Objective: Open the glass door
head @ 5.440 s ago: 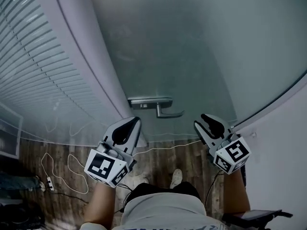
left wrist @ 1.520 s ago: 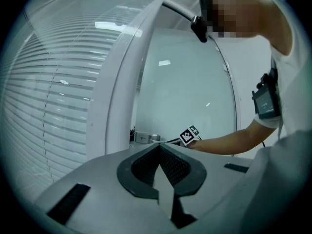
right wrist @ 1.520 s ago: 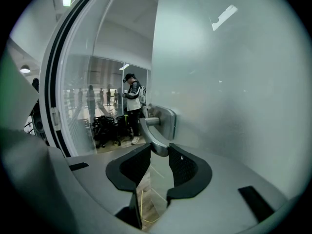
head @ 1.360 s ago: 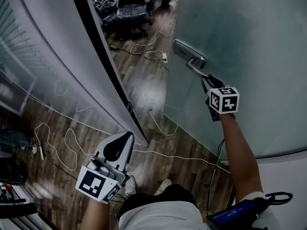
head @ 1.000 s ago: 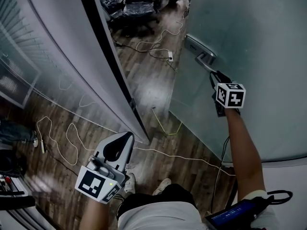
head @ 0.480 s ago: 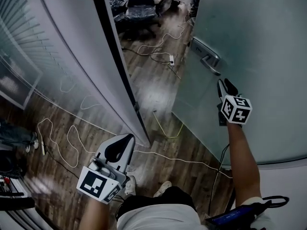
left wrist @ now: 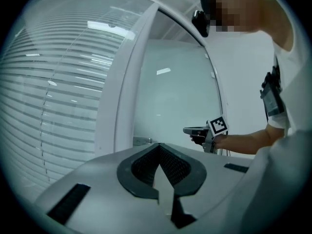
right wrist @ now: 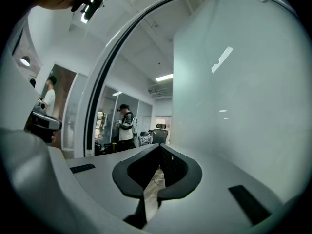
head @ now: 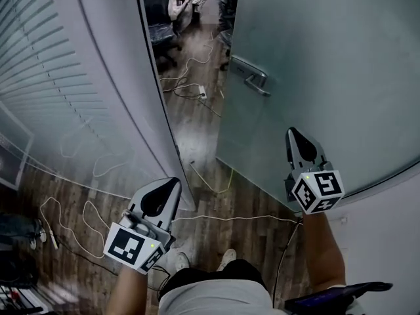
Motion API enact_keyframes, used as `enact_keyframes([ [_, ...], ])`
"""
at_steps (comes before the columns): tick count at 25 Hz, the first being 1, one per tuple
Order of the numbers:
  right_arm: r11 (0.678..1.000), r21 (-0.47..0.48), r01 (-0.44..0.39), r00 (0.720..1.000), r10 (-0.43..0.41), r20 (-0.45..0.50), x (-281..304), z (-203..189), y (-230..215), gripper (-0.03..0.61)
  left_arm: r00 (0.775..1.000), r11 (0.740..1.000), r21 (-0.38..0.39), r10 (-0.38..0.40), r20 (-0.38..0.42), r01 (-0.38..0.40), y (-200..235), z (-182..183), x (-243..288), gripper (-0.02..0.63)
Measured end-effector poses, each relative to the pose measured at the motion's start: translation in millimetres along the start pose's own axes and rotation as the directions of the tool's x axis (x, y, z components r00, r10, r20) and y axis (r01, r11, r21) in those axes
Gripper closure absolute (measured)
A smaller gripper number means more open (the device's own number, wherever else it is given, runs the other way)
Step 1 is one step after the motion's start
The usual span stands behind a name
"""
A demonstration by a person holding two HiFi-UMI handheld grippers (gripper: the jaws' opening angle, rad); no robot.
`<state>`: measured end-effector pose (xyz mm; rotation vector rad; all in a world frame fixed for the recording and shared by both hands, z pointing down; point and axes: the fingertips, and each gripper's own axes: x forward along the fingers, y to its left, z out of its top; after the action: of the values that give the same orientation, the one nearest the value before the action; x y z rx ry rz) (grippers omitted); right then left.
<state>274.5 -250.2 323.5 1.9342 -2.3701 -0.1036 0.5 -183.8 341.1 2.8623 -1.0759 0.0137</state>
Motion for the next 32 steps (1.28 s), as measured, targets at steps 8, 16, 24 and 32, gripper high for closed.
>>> enact_keyframes([
  [8,0.995,-0.005,0.099,0.994,-0.099,0.055,-102,28,67,0.575,0.992,0.992,0.028,-0.124,0.033,0.123,-5,9,-39,0.614],
  [16,0.985,0.010,0.171,0.983,-0.171,0.059,-179,49,142,0.575,0.974,0.974,0.043,-0.225,0.038,0.224,-8,21,-78,0.614],
  [24,0.978,0.050,0.202,0.978,-0.204,0.050,-233,47,203,0.575,0.969,0.969,0.023,-0.246,0.032,0.245,-7,19,-112,0.614],
  [32,0.988,0.047,0.146,0.987,-0.149,0.058,-262,43,239,0.575,0.977,0.978,0.013,-0.210,0.039,0.210,-20,22,-151,0.614],
])
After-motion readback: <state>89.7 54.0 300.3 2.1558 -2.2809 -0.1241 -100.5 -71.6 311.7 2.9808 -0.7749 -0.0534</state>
